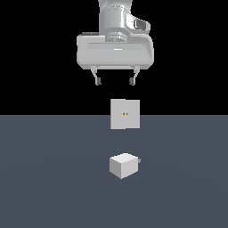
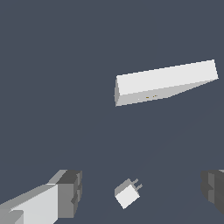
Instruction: Plug the charger into the wall socket.
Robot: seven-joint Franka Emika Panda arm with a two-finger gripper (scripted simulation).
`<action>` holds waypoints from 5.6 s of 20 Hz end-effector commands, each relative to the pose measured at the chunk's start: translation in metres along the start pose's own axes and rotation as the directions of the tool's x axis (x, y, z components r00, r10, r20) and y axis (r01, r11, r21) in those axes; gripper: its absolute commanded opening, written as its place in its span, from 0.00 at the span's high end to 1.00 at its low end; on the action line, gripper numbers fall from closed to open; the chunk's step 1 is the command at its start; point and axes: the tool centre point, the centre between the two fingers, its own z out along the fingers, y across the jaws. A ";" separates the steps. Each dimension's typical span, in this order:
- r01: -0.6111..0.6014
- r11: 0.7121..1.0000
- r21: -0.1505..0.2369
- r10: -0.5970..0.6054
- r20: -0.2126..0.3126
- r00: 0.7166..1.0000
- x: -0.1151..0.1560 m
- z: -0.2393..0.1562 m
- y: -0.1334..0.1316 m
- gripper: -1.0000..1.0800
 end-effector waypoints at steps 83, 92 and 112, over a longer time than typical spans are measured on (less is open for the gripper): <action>-0.799 0.600 -0.045 0.798 -0.042 0.602 -0.125 0.171 0.011 1.00; -0.797 0.603 -0.045 0.796 -0.042 0.604 -0.125 0.170 0.011 1.00; -0.576 0.817 -0.032 0.575 -0.034 0.817 -0.096 0.146 0.037 1.00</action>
